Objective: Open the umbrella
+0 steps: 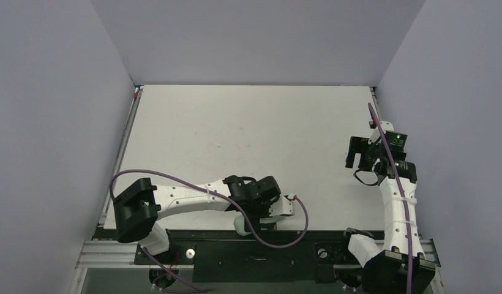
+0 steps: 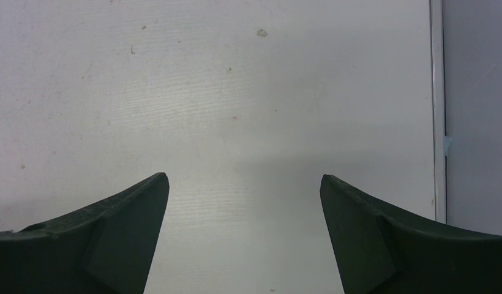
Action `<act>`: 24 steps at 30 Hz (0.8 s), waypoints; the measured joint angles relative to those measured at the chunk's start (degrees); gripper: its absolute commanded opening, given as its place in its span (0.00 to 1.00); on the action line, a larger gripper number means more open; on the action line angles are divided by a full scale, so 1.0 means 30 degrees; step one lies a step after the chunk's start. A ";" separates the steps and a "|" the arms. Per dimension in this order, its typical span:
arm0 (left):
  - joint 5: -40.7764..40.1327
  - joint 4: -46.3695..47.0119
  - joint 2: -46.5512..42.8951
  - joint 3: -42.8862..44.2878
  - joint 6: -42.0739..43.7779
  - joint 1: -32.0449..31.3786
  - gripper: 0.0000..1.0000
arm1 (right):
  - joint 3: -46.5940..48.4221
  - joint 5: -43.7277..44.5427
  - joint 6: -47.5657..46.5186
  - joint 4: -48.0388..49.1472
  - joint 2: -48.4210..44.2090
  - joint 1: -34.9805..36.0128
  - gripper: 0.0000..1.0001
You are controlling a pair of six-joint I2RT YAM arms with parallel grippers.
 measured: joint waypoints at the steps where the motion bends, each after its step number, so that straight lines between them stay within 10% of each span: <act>1: 0.0204 0.0117 0.0248 0.0000 -0.0066 -0.0051 0.97 | 0.0000 0.0000 0.0000 0.0000 0.0000 0.0000 0.90; 6: 0.0729 0.0845 0.1625 0.0051 -0.0736 -0.0357 0.99 | 0.0000 0.0007 0.0000 -0.0007 0.0000 0.0000 0.90; 14: 0.0765 0.1122 0.4211 0.0765 -0.2623 0.2025 0.50 | 0.0000 0.0015 -0.0051 -0.0160 0.0000 0.0000 0.89; 24: 0.0219 0.1086 0.7970 0.5741 -0.6790 1.0520 0.55 | 0.0823 0.0189 -0.0233 -0.0561 0.0772 0.0000 0.89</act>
